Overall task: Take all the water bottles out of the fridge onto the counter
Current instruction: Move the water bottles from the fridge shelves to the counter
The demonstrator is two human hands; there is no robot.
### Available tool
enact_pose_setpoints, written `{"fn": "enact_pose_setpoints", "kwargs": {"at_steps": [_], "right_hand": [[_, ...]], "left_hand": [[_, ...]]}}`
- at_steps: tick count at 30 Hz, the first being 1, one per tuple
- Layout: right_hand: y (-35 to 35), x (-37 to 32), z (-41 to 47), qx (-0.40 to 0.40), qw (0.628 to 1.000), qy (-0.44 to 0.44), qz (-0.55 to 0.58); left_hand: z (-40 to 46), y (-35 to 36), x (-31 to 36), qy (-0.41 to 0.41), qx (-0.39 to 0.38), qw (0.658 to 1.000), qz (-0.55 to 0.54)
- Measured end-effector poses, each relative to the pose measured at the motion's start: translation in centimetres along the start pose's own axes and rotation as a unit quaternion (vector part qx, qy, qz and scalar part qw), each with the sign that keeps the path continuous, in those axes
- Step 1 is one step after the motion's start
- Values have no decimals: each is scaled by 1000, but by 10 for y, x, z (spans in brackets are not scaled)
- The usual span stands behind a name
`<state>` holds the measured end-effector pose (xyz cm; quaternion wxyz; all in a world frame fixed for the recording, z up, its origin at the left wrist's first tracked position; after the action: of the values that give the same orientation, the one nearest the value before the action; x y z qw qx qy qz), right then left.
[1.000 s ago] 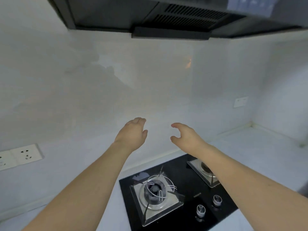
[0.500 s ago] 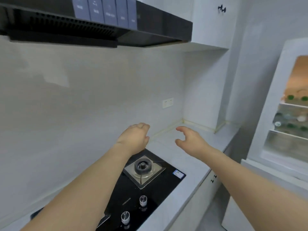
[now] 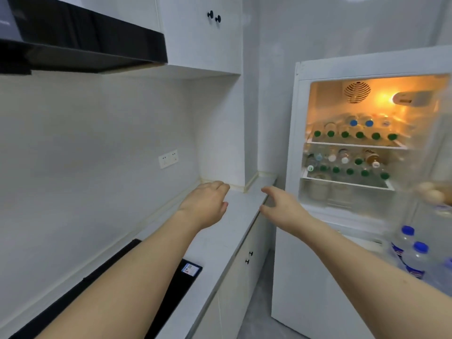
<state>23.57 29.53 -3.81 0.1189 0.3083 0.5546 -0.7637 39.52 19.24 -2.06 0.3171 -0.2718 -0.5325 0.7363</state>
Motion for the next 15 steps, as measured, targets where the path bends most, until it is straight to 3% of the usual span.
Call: {"fn": "enact_pose_setpoints", "kwargs": {"at_steps": [8, 15], "right_hand": [[-23, 73, 38, 34, 998, 52, 0], [-48, 129, 112, 82, 992, 96, -12]], "left_hand": [[90, 37, 41, 70, -1, 998, -3], [194, 70, 45, 70, 3, 991, -113]]}}
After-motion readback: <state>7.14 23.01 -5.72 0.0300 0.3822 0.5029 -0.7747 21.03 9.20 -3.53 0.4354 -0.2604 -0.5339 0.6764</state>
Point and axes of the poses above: each hand's wrist, its own z-axis towards the middle knuckle, its own y-axis out of the palm, x = y × z, the point moved 4 cm from there along z, towards the middle knuckle, and after that the axes turned 2 degrees about -y, right-handed, at the moved point
